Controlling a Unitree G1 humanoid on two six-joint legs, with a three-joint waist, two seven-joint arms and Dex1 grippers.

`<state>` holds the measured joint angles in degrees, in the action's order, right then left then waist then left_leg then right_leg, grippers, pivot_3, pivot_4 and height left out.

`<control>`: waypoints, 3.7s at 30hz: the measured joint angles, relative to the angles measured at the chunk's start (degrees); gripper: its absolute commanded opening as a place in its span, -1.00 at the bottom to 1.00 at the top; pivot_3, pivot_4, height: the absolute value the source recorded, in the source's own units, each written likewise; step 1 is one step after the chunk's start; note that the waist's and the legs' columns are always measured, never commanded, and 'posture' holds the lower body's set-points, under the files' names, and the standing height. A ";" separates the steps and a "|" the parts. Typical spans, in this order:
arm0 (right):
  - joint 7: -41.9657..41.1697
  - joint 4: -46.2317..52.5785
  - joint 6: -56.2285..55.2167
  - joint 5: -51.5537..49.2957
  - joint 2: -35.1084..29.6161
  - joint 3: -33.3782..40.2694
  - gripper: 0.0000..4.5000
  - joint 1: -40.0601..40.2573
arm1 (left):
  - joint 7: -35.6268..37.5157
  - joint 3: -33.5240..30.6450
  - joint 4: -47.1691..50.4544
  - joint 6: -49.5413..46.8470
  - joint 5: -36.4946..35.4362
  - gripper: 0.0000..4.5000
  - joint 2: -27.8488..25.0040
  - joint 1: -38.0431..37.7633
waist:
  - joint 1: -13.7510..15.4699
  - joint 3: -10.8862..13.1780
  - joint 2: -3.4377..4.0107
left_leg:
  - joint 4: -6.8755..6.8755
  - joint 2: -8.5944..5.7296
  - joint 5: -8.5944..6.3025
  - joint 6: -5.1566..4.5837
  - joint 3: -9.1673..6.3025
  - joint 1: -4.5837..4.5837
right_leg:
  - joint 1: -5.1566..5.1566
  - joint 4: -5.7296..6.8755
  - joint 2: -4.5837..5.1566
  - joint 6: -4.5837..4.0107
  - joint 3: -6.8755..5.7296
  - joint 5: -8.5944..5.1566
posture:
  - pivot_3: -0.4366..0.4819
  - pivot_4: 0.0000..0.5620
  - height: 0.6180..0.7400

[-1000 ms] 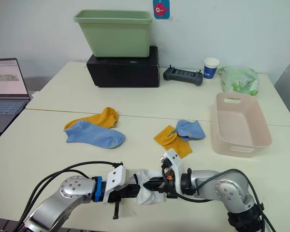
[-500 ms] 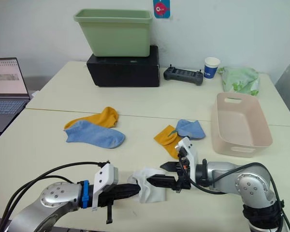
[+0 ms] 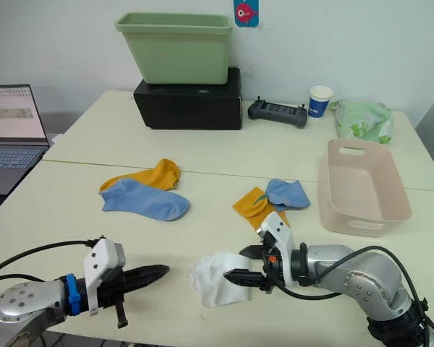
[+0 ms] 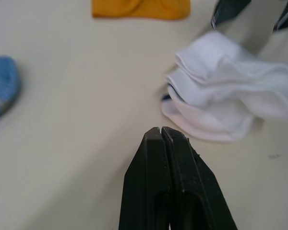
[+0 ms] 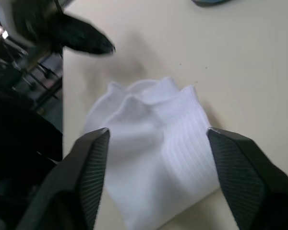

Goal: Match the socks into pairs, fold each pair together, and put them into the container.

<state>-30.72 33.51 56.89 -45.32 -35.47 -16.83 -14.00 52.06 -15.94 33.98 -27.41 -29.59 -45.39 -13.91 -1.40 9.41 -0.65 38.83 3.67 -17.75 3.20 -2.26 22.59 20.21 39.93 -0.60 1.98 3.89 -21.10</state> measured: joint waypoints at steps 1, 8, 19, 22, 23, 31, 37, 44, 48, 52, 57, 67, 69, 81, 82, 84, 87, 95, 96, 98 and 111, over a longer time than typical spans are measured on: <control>-1.31 -0.10 -2.28 2.97 -0.63 -1.82 -0.11 0.22 | 0.00 0.38 0.23 -0.17 -0.82 -1.00 -0.21 3.12 | -0.03 0.00 0.00 | 0.00 0.00 0.01 0.02 0.03 -0.01 | -0.02 0.00 0.00 0.00 0.01 0.00 | -0.05 -0.47 0.68; -7.67 -1.28 -13.09 16.40 -3.94 -9.37 -0.99 0.63 | 4.18 13.24 2.32 -3.57 -3.22 -1.00 -1.62 14.58 | -0.46 0.02 -0.01 | 0.01 0.00 0.08 0.13 0.08 0.00 | 0.01 0.02 -0.04 0.00 0.03 0.00 | -0.05 -0.47 0.68; -10.90 -2.33 -14.86 21.65 -2.44 -10.38 -0.99 0.18 | 13.60 34.10 -10.51 2.47 9.66 -1.00 -2.65 24.87 | -0.48 0.04 -0.01 | 0.05 -0.01 0.08 0.12 0.10 0.00 | 0.05 0.04 -0.09 -0.01 -0.04 0.00 | -0.05 -0.47 0.68; -10.90 -2.37 -14.80 22.55 -2.29 -10.38 -0.99 0.19 | 14.40 34.51 -13.07 5.32 12.89 -1.00 -3.87 24.71 | -0.28 0.04 0.00 | 0.05 0.01 0.05 0.06 0.01 0.00 | 0.03 0.06 -0.09 -0.01 -0.06 0.01 | -0.05 -0.47 0.68; -10.87 -2.38 -14.77 23.00 -2.14 -10.38 -0.99 0.21 | 14.58 34.48 -13.12 5.85 13.22 -1.00 -3.87 24.68 | -0.25 0.04 0.00 | 0.05 0.00 0.04 0.04 0.01 0.00 | 0.02 0.07 -0.08 -0.01 -0.06 0.01 | -0.05 -0.47 0.68; -11.69 -2.33 -15.83 24.49 -3.39 -8.72 -0.99 2.67 | 14.79 26.71 -9.83 4.84 10.68 -1.00 -7.84 18.02 | -0.27 0.05 0.01 | 0.04 0.02 0.02 -0.01 -0.04 0.00 | 0.01 0.08 -0.07 -0.01 -0.04 0.01 | -0.05 -0.47 0.68; -13.35 0.72 -14.58 18.61 -2.46 -2.15 -0.99 4.14 | 12.98 19.82 -3.81 -3.30 0.84 -1.00 -7.06 21.10 | -0.12 0.06 -0.01 | 0.09 0.00 0.02 0.00 -0.06 0.07 | -0.02 0.05 -0.05 -0.01 -0.09 0.00 | -0.05 -0.47 0.68; -11.01 -2.25 -14.01 21.74 2.46 -5.62 -0.99 0.79 | 11.76 28.63 -2.32 -3.56 4.64 -1.00 -4.90 24.47 | -0.51 0.06 0.01 | 0.08 0.01 0.08 0.09 0.02 -0.04 | -0.02 0.11 -0.13 -0.01 -0.04 0.01 | -0.05 -0.47 0.68; -10.02 -6.13 -15.21 26.33 2.98 -8.34 -0.99 0.14 | 11.35 33.42 -7.47 0.13 10.70 -1.00 -4.21 23.61 | -0.26 0.06 0.01 | 0.09 0.00 0.09 0.10 0.01 0.01 | 0.04 0.10 -0.11 -0.01 -0.07 0.01 | -0.05 -0.47 0.68; -10.42 -6.30 -16.53 28.28 2.04 -8.62 -0.99 0.10 | 11.22 34.08 -9.85 3.24 13.82 -1.00 -4.36 22.12 | -0.25 0.05 0.01 | 0.09 0.00 0.07 0.07 0.03 -0.02 | 0.01 0.10 -0.09 -0.01 -0.08 0.01 | -0.05 -0.47 0.68; -10.94 -6.02 -16.99 27.99 -0.62 -4.31 -0.99 2.80 | 11.02 32.44 -9.77 4.05 13.10 -1.00 -4.17 20.25 | -0.24 0.05 0.01 | 0.09 0.00 0.04 0.02 0.01 -0.03 | -0.03 0.11 -0.08 -0.01 -0.07 0.01 | -0.05 -0.47 0.68; -8.07 0.80 -11.44 21.33 0.14 6.05 -0.99 10.34 | 8.66 23.28 -6.31 -5.11 3.44 -1.00 -3.18 21.00 | -0.34 0.05 0.01 | 0.10 0.01 0.05 0.02 -0.10 0.06 | -0.02 0.11 -0.09 -0.01 -0.04 0.01 | -0.05 -0.47 0.68; -7.04 1.47 -9.36 20.74 0.41 6.48 -0.99 10.46 | 8.75 24.69 -7.00 -4.83 4.34 -1.00 -3.18 20.14 | -0.34 0.05 0.02 | 0.09 0.00 0.07 0.05 -0.07 0.04 | -0.02 0.12 -0.09 -0.01 -0.04 0.01 | -0.05 -0.47 0.68; -4.14 0.54 20.83 -1.11 4.80 13.78 0.33 5.33 | 8.74 27.78 -11.90 1.89 9.42 -1.00 -2.26 16.87 | -0.41 0.03 0.03 | 0.06 0.02 0.03 -0.03 -0.06 -0.02 | -0.04 0.13 -0.10 -0.01 0.03 0.01 | -0.05 -0.47 0.68; -3.54 -0.07 21.89 -1.28 5.74 13.70 0.49 5.21 | 8.72 27.78 -11.91 1.99 9.44 -1.00 -2.26 16.78 | -0.43 0.02 0.03 | 0.06 0.02 0.03 -0.03 -0.06 -0.04 | -0.05 0.14 -0.10 -0.01 0.04 0.01 | -0.05 -0.47 0.68; -1.45 -1.39 25.20 -2.38 9.38 14.38 0.79 3.37 | 8.66 27.38 -11.86 2.26 9.52 -1.00 -2.45 16.07 | -0.67 -0.04 0.04 | 0.00 0.03 0.03 -0.05 -0.01 -0.23 | -0.14 0.17 -0.14 -0.01 0.05 0.01 | -0.05 -0.47 0.68; 0.57 -2.53 28.01 -3.22 13.11 14.63 0.98 1.60 | 8.55 27.16 -11.83 2.59 9.65 -1.00 -2.47 15.43 | -0.79 -0.11 0.03 | -0.07 0.05 0.02 -0.07 0.03 -0.56 | -0.33 0.18 -0.19 -0.01 0.07 0.01 | -0.05 -0.47 0.68; 5.06 -8.02 33.92 -3.74 24.66 16.82 0.98 -1.07 | 8.47 26.78 -11.82 2.25 9.73 -1.00 -2.48 15.23 | -1.32 -0.15 0.05 | -0.15 0.11 0.01 -0.07 0.03 -0.71 | -0.43 0.17 -0.24 -0.02 0.10 0.00 | -0.05 -0.47 0.68; 5.61 -9.08 34.22 -3.75 26.19 16.73 0.98 -1.48 | 8.50 26.78 -11.81 2.10 9.72 -1.00 -2.48 15.31 | -1.38 -0.14 0.05 | -0.15 0.11 0.02 -0.07 0.03 -0.70 | -0.42 0.17 -0.24 -0.02 0.10 0.00 | -0.05 -0.47 0.68; 6.51 -11.33 34.84 -3.75 29.03 16.44 0.98 -2.53 | 8.54 26.78 -11.74 1.88 9.70 -1.00 -2.47 15.41 | -1.44 -0.12 0.09 | -0.16 0.09 0.02 -0.06 0.06 -0.69 | -0.38 0.17 -0.23 -0.02 0.09 0.00 | -0.05 -0.47 0.68; 8.27 -14.97 34.92 -2.97 31.83 15.76 0.11 -4.46 | 8.52 25.23 -11.31 1.52 9.17 -1.00 -2.49 14.19 | -1.57 -0.09 0.13 | -0.20 0.09 0.02 -0.06 0.12 -0.58 | -0.19 0.19 -0.21 -0.02 0.11 0.00 | -0.05 -0.47 0.68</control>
<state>-22.45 18.54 91.81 -48.29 -3.64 -1.07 -18.46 60.58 9.29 22.67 -25.89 -20.42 -47.88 0.28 -2.97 9.32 -0.52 38.63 3.76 -17.74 3.14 -2.14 22.02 20.02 40.12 -0.81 1.96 4.00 -21.10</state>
